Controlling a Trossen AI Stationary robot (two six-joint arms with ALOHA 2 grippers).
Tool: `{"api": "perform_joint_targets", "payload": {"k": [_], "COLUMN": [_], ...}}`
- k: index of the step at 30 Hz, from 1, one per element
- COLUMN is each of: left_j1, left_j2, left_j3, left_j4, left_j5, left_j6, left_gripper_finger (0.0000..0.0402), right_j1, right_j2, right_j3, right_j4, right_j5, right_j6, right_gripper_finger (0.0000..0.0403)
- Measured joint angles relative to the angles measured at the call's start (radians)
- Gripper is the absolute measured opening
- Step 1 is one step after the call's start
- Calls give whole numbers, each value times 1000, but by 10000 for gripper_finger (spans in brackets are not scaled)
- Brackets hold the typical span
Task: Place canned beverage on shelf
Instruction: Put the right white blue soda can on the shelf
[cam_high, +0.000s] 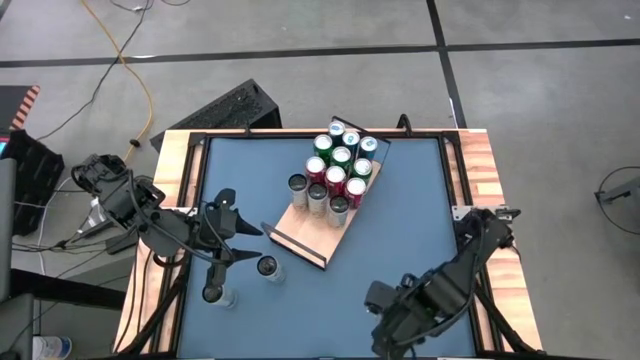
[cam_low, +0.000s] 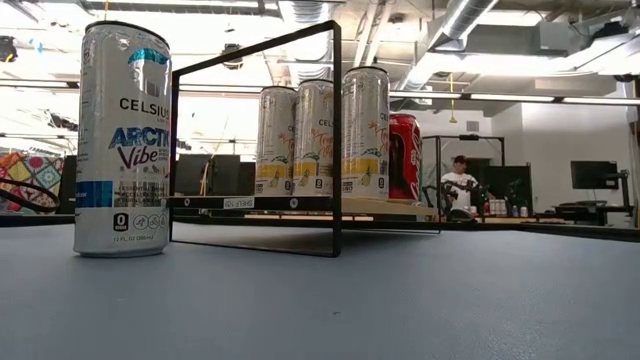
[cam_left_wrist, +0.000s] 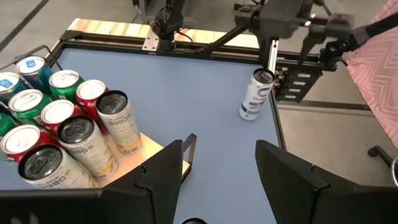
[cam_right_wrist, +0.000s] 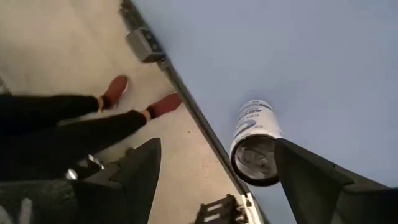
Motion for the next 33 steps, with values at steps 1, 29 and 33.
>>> {"api": "perform_joint_targets", "payload": {"k": [1, 29, 33], "left_j1": [0, 0, 0], "left_j2": [0, 0, 0], "left_j3": [0, 0, 0], "left_j4": [0, -85, -85], "left_j5": [0, -1, -1], "left_j6": [0, 1, 1], "left_gripper_finger": [187, 187, 187], "right_j1": [0, 2, 24], "right_j2": [10, -302, -441], "right_j3": [0, -476, -637], "right_j4": [-1, -4, 36], "right_j5": [0, -78, -82], "right_j6": [34, 151, 263], "right_gripper_finger": [296, 296, 296]}}
